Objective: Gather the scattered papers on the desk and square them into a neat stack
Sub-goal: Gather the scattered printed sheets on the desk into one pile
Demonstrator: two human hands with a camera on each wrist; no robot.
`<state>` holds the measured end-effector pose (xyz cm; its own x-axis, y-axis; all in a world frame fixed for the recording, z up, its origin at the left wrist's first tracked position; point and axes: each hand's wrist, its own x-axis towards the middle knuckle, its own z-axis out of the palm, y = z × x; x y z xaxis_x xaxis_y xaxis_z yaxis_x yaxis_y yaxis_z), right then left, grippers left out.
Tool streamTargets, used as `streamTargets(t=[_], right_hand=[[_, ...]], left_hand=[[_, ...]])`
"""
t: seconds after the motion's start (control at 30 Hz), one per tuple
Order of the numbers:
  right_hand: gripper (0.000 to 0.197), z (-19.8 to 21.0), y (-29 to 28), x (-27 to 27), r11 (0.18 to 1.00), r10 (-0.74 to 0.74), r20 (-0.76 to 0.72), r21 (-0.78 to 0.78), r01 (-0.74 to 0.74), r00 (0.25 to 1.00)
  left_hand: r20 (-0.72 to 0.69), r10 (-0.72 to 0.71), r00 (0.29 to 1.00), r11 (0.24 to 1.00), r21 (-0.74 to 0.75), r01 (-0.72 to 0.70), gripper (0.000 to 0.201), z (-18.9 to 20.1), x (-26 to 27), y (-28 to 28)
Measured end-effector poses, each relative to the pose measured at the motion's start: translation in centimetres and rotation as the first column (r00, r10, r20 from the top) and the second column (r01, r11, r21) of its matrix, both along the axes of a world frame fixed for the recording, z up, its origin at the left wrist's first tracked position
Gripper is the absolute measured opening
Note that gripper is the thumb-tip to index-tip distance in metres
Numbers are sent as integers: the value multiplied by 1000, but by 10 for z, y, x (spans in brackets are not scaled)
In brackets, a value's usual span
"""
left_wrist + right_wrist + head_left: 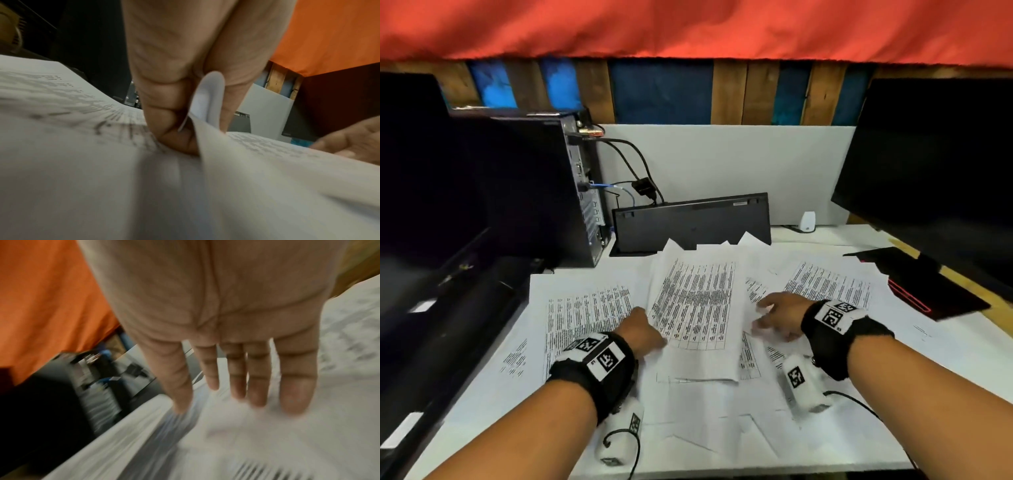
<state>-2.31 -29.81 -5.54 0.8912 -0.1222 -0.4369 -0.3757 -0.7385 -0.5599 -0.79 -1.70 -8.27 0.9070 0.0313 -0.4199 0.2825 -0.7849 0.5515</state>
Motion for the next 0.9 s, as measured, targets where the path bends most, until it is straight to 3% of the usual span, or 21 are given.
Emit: streamTargets(t=[0.07,0.13,0.2,0.23,0.37,0.5,0.57,0.63,0.73,0.8,0.9], right_hand=[[59,17,-31,-7,957,-137,48,-251,144,989],[73,30,-61,-21,827,-312,79,-469,311,947],[76,33,-82,-35,748,-399,64,-553,365,915],[76,30,-88,-40,752,-411,38,-550,362,911],[91,5,-102,-36,806,-484,-21,-399,436,875],[67,-1,-95,-20,815,-532,157,-173,553,832],[50,7,-94,-12,817,-498,350,-117,564,793],[35,27,-92,-10,817,-460,538,-55,574,706],[22,76,-84,-15,838,-401,757,76,541,516],[20,111,-80,-20,856,-380,841,162,491,385],[24,154,-76,-28,898,-353,898,245,366,264]], left_hand=[[-44,5,999,997,-78,-8,84,-2,0,13],[-62,-13,998,989,-151,4,97,-8,3,26],[-58,-38,998,985,-171,28,94,-9,0,28],[-57,-55,997,985,-167,45,88,-9,-3,26],[-41,-58,997,992,-119,52,80,-2,-9,9],[-58,-54,997,998,-33,52,54,-2,-7,5],[-70,-82,994,995,53,85,57,0,-8,8],[-88,-106,990,988,106,115,71,1,-8,9],[-57,-138,989,982,121,144,72,7,-11,9],[-35,-149,988,983,103,152,68,9,-14,10],[-16,-127,992,992,0,127,62,3,-14,10]])
